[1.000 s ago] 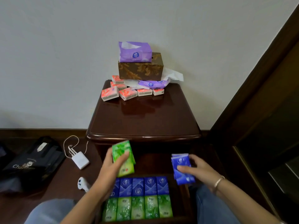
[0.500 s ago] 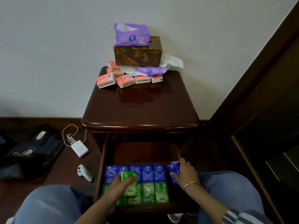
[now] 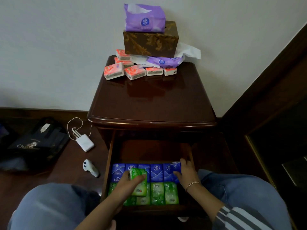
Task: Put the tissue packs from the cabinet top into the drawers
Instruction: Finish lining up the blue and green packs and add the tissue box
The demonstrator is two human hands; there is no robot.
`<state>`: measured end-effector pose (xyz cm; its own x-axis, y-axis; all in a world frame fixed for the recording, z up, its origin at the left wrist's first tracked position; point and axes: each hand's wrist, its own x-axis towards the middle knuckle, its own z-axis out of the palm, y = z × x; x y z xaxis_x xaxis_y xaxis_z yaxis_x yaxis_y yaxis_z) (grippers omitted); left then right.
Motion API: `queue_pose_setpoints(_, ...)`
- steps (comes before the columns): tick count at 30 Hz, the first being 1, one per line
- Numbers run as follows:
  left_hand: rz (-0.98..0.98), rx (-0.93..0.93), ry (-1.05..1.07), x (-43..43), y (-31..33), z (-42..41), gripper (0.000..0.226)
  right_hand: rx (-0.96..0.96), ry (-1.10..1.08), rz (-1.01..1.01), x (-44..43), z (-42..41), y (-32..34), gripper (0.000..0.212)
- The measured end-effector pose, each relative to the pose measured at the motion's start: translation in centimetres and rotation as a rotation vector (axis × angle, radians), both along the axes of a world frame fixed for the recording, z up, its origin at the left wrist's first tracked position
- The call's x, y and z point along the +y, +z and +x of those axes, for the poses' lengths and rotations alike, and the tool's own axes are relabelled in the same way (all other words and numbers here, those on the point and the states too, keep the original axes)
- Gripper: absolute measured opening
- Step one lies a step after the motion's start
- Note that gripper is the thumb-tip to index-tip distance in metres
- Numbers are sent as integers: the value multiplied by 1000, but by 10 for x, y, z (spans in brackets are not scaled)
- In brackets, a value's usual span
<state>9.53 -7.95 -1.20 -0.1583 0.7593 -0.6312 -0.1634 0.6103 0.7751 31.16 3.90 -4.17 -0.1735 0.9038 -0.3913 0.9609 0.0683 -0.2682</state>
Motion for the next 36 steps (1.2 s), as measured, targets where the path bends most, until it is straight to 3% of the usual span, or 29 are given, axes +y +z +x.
queue_pose_setpoints(3,10,-18,-3,1,-4,0,102,135,-26,22,1,7,5,55)
queue_pose_setpoints(9,-28,-85,-130,21,4,40,61,555,-327,37,15,26,39,43)
queue_pose_setpoints(12,-13,-69,-111,43,-4,82,69,794,-450,-28,17,39,66,35)
queue_pose_setpoints(14,19,62,-179,57,-13,113,75,892,-462,-61,17,52,81,34)
queue_pose_setpoints(18,19,433,-265,70,-33,161,60,955,-471,-33,17,77,101,39)
queue_pose_setpoints(22,-36,994,-485,66,-49,182,65,1006,-530,35,20,91,102,37)
queue_pose_setpoints(24,-19,1055,-515,64,-57,186,63,1031,-551,32,22,95,100,36)
queue_pose_setpoints(30,100,979,-587,60,-66,184,48,1084,-553,6,27,107,96,36)
queue_pose_setpoints(34,145,1240,-913,65,-66,166,49,1066,-548,12,31,109,93,39)
queue_pose_setpoints(36,203,1297,-979,71,-65,157,46,1049,-544,-3,32,109,92,40)
